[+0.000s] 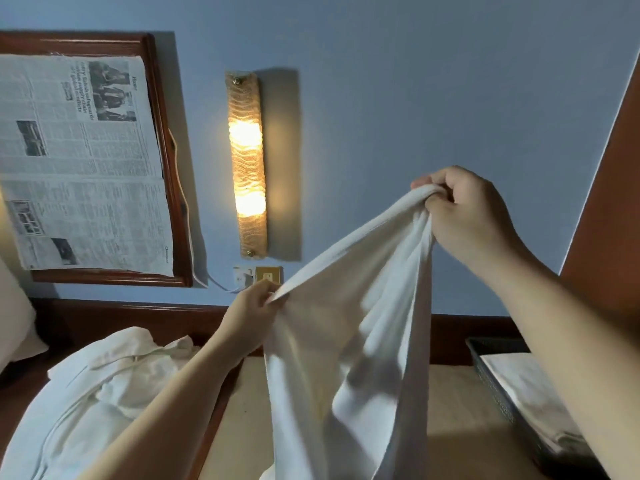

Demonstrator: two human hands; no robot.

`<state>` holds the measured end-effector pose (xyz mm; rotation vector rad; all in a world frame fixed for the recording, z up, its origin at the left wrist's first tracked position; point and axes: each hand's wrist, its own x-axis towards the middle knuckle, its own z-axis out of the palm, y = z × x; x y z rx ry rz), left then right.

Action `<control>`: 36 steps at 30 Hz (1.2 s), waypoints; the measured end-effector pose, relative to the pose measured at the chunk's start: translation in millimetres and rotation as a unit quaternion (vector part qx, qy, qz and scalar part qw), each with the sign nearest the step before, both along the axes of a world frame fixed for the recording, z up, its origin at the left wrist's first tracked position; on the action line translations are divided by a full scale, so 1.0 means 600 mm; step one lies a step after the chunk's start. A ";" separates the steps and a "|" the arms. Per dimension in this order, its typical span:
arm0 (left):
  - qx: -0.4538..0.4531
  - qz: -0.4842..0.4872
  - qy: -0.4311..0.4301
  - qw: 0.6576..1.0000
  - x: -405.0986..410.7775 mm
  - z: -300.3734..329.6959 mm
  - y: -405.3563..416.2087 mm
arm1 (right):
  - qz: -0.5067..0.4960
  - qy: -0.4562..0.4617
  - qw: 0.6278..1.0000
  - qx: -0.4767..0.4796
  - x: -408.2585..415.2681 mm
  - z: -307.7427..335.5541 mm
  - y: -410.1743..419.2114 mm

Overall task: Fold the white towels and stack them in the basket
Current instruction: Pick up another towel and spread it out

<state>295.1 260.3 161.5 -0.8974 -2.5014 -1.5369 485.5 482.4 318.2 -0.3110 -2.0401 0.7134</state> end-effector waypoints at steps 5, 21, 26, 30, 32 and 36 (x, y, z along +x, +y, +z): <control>0.066 0.042 0.007 0.997 -0.028 0.070 -0.053 | 0.035 -0.114 0.988 -0.099 0.006 0.001 0.051; -0.085 -0.077 0.297 0.948 0.027 0.399 -0.062 | 0.138 -0.100 0.985 0.022 -0.064 0.108 -0.131; -0.097 -0.074 0.274 0.954 -0.043 0.284 -0.113 | 0.098 -0.074 0.992 0.017 -0.075 0.107 -0.120; -0.014 -0.058 0.127 0.990 -0.101 0.192 -0.172 | 0.039 -0.018 0.999 -0.032 -0.071 0.095 -0.082; 0.038 -0.026 0.100 0.994 -0.108 0.180 -0.188 | 0.024 -0.016 0.998 -0.048 -0.074 0.088 -0.074; 0.050 -0.193 0.084 0.976 -0.025 0.199 -0.129 | 0.111 -0.134 0.985 0.001 -0.096 0.073 -0.129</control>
